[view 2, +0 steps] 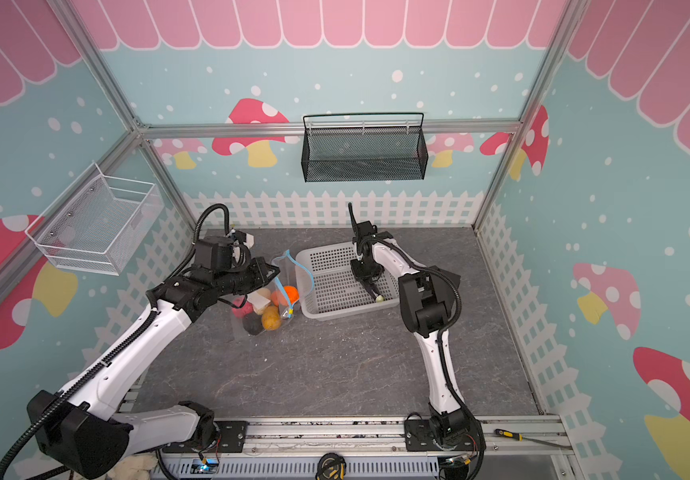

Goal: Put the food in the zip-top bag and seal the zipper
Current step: 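Lift the eggplant out of the basket with the right gripper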

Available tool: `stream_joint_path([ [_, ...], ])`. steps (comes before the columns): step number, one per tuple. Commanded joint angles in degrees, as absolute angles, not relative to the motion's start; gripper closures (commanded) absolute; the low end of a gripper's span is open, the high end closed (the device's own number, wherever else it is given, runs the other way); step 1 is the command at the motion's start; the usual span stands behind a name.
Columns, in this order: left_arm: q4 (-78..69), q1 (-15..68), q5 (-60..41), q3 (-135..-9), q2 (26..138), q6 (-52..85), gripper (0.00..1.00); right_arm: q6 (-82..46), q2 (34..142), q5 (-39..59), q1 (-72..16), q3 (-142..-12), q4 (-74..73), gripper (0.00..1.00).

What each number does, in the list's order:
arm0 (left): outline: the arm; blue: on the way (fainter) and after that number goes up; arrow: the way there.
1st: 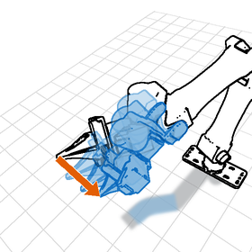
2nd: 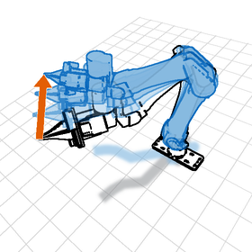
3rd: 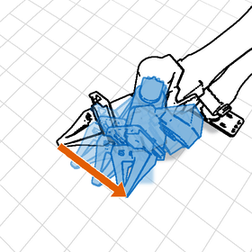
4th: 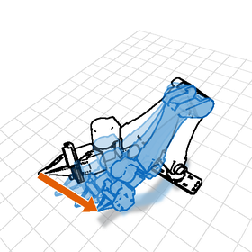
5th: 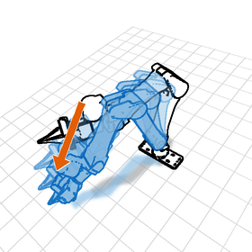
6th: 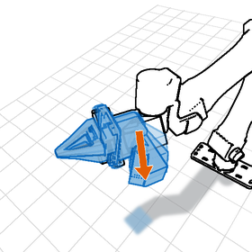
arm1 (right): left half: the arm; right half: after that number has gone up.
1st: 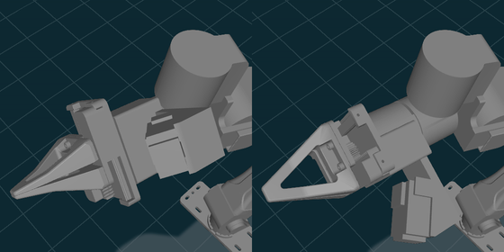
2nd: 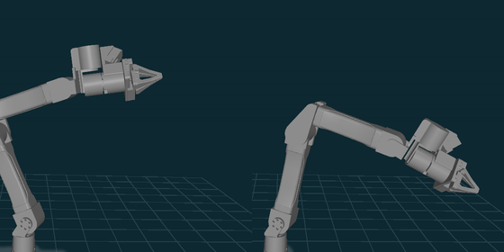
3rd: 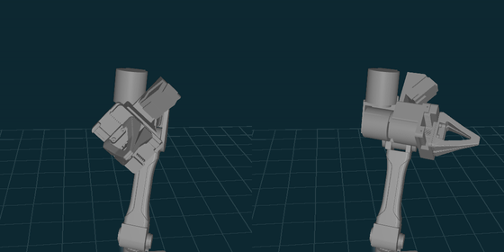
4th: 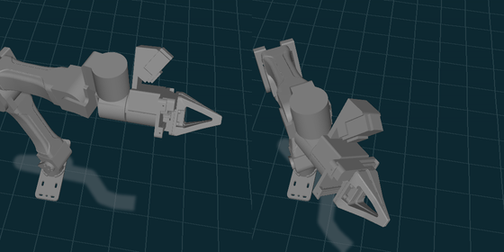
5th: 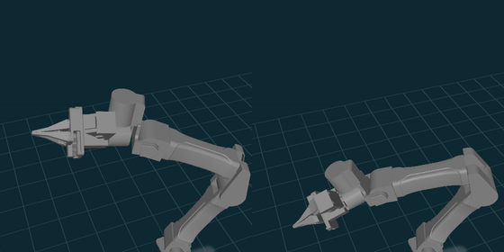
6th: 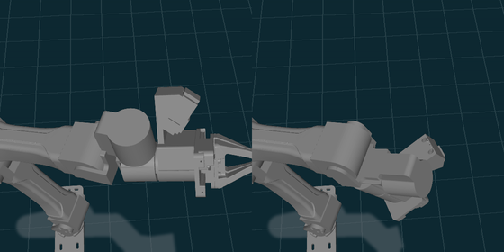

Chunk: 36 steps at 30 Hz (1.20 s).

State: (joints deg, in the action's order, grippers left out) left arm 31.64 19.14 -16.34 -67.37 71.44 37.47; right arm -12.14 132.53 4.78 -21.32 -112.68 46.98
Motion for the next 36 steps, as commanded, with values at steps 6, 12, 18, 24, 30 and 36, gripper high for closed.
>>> stream_joint_path([
  [6, 30.42, 18.64, -16.6, -66.36, 69.87, 37.97, 1.0, -14.26, 127.36, 7.38, -20.74, -111.86, 42.21, 0.54],
  [12, 30.15, 18.68, -16.46, -66.02, 69.57, 38.15, 1.0, -18.12, 122.27, 11.16, -20.65, -105.23, 33.24, 0.53],
  [18, 29.88, 18.71, -16.49, -66.19, 69.78, 38.41, 1.0, -24.87, 115.66, 16.75, -20.65, -96.13, 20.15, 0.53],
  [24, 29.88, 18.64, -16.27, -66.24, 69.61, 38.4, 1.0, -36.06, 106.95, 23.96, -20.7, -83.17, 1.73, 0.54],
  [30, 29.88, 18.63, -16.15, -66.51, 69.59, 38.56, 1.0, -46.64, 98.24, 24.14, -21.24, -70.09, -17.33, 0.55],
  [36, 29.74, 18.63, -16.29, -66.8, 70.18, 38.77, 1.0, -55.3, 91.7, 17.5, -22.77, -57.64, -36.55, 0.57],
])
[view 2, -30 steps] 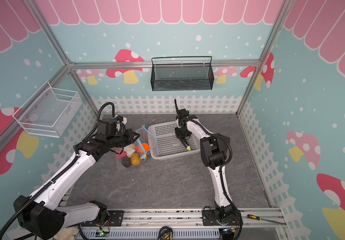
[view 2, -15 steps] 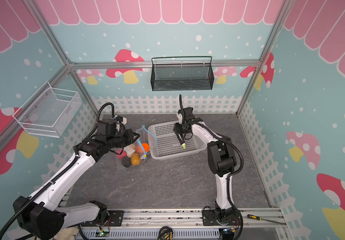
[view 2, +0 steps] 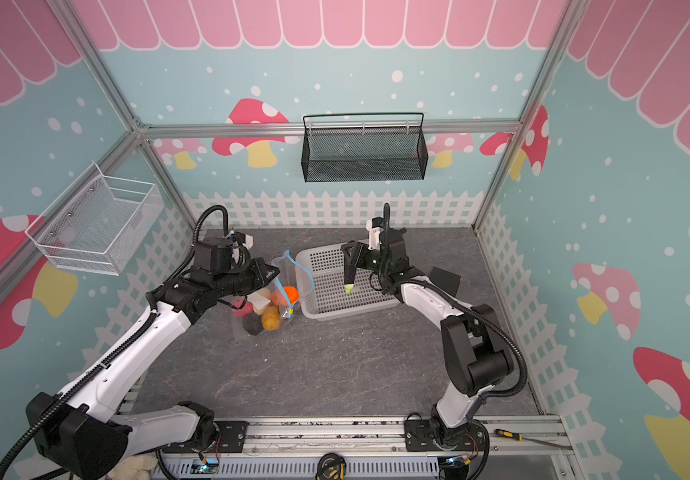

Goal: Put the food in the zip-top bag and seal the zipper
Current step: 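Lift the eggplant out of the basket with the right gripper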

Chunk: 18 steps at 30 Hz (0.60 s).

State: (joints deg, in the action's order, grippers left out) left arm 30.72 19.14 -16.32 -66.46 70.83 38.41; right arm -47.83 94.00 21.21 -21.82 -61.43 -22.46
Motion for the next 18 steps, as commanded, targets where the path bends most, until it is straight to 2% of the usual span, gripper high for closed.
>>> stream_joint_path([
  [1, 29.76, 18.66, -16.34, -66.89, 70.22, 38.82, 1.0, -56.78, 90.85, 15.35, -23.29, -55.47, -39.88, 0.57],
  [5, 29.29, 18.72, -16.51, -66.9, 70.53, 39.27, 1.0, -61.03, 89.87, 10.44, -25.27, -52.17, -46.55, 0.58],
  [18, 29.09, 18.71, -16.74, -68.11, 71.19, 39.24, 1.0, -62.17, 97.44, 8.46, -32.6, -62.23, -54.89, 0.6],
])
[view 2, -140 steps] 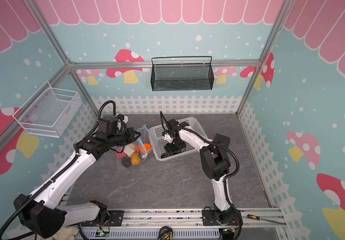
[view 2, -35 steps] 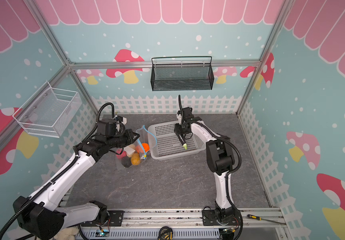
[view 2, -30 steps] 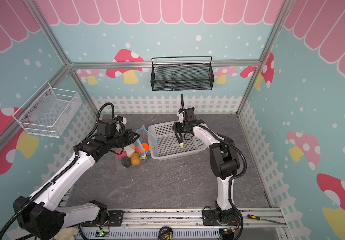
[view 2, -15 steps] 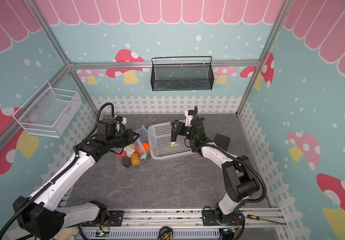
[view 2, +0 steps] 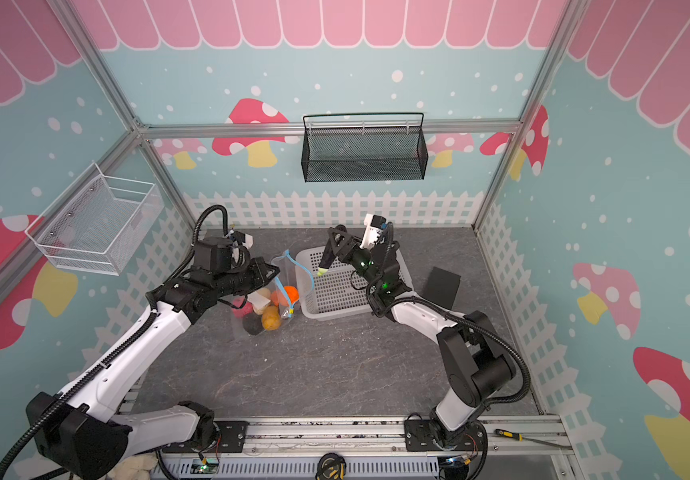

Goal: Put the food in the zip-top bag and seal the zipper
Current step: 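Lift the eggplant out of the basket with the right gripper, then lower the purple eggplant into the bag opening and open the right gripper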

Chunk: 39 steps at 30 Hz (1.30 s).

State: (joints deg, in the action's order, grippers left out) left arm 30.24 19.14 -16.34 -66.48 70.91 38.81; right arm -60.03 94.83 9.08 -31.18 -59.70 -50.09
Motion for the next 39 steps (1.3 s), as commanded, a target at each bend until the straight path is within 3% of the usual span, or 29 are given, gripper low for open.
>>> stream_joint_path([
  [1, 29.09, 18.72, -16.85, -68.35, 71.28, 39.24, 1.0, -62.71, 98.62, 8.77, -33.01, -62.99, -55.8, 0.59],
  [17, 29.44, 18.68, -16.28, -69.61, 71.02, 39.09, 1.0, -66.68, 106.88, 11.42, -40.37, -69.11, -55.93, 0.58],
  [29, 29.46, 18.63, -15.84, -69.83, 70.6, 38.97, 1.0, -67.27, 111.11, 11.74, -43.07, -69.7, -54.23, 0.43],
  [39, 29.54, 18.63, -15.8, -69.62, 70.61, 39.06, 1.0, -66.72, 110.31, 11.73, -43.15, -69.31, -53.79, 0.39],
])
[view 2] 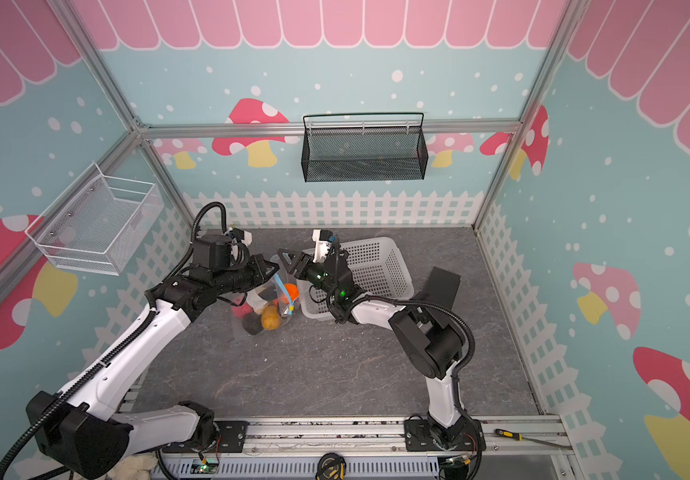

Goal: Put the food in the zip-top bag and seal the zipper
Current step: 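Lower the purple eggplant into the bag opening and open the right gripper, then withdraw the right gripper from the bag and lower it beside the basket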

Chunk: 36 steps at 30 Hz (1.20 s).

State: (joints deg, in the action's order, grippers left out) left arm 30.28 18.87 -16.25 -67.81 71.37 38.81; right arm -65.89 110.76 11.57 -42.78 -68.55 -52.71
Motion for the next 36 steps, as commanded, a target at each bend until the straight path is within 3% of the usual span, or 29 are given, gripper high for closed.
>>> stream_joint_path([
  [1, 29.53, 18.59, -15.81, -69.57, 70.64, 39.1, 1.0, -66.8, 110.21, 11.86, -43.16, -69.34, -53.78, 0.39],
  [7, 29.53, 18.63, -15.51, -69.03, 70.38, 39.07, 1.0, -64.23, 106.78, 15.65, -42.98, -71.5, -48.94, 0.38],
  [10, 29.32, 18.63, -15.53, -68.65, 70.33, 39.1, 1.0, -58.46, 105.3, 18.92, -42.98, -75.37, -39.1, 0.39],
  [14, 29.0, 18.63, -15.49, -68.36, 70.01, 38.98, 1.0, -52.58, 100.75, 16.39, -42.75, -72.3, -32.79, 0.4],
  [21, 28.84, 18.52, -15.5, -67.56, 69.09, 38.9, 1.0, -32.4, 91.71, 15.54, -41.72, -68.25, -17.12, 0.36],
  [26, 28.39, 18.54, -15.93, -66.65, 68.64, 39.35, 1.0, -18.36, 84.51, 13.92, -41.75, -61.5, -6.17, 0.39],
  [31, 28.48, 18.54, -15.46, -66.24, 68.29, 39.44, 1.0, -16.26, 77.45, 10.06, -41.83, -54.63, 3.22, 0.35],
  [36, 28.58, 18.54, -15.73, -67.22, 68.98, 39.47, 1.0, -17.27, 67.97, 5.48, -42.82, -43.38, 4.04, 0.38],
])
